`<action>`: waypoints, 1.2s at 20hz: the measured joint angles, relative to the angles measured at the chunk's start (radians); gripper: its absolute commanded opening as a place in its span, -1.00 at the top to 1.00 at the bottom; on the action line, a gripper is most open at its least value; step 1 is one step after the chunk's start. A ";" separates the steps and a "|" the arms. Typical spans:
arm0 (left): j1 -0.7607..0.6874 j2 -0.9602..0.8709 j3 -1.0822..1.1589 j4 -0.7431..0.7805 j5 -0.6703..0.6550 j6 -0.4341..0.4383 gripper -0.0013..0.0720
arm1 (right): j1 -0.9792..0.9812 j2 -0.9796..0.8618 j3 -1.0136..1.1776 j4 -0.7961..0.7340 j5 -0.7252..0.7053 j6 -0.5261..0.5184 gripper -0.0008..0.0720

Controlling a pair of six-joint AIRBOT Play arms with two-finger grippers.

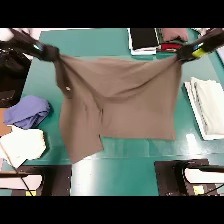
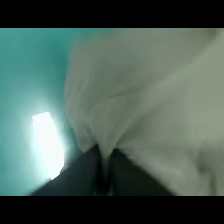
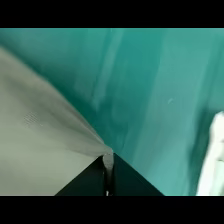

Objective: Fold the shirts.

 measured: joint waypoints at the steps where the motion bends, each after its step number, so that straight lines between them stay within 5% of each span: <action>1: 0.001 -0.027 -0.008 0.000 0.007 -0.002 -0.45 | 0.000 -0.043 0.010 0.000 0.000 0.000 0.59; 2: 0.003 -0.051 -0.014 -0.002 0.011 -0.003 -0.45 | 0.000 -0.079 0.026 0.001 0.000 0.001 0.05; 3: 0.008 -0.065 -0.017 -0.001 0.010 -0.004 -0.45 | 0.000 -0.115 0.048 0.001 0.003 0.001 -0.09; 7: 0.069 -0.045 -0.024 0.000 -0.040 -0.022 -0.45 | -0.021 -0.167 0.127 0.025 0.027 0.000 -0.06; 12: 0.159 0.113 -0.258 -0.001 -0.109 -0.032 -0.45 | -0.100 -0.057 0.008 0.242 0.060 -0.055 -0.06; 18: 0.187 0.366 -0.818 -0.040 0.012 -0.050 -0.45 | -0.138 0.164 -0.312 0.407 0.011 -0.095 -0.06; 24: 0.188 0.429 -1.081 -0.207 0.176 -0.053 -0.45 | -0.134 0.289 -0.482 0.478 -0.078 -0.103 -0.06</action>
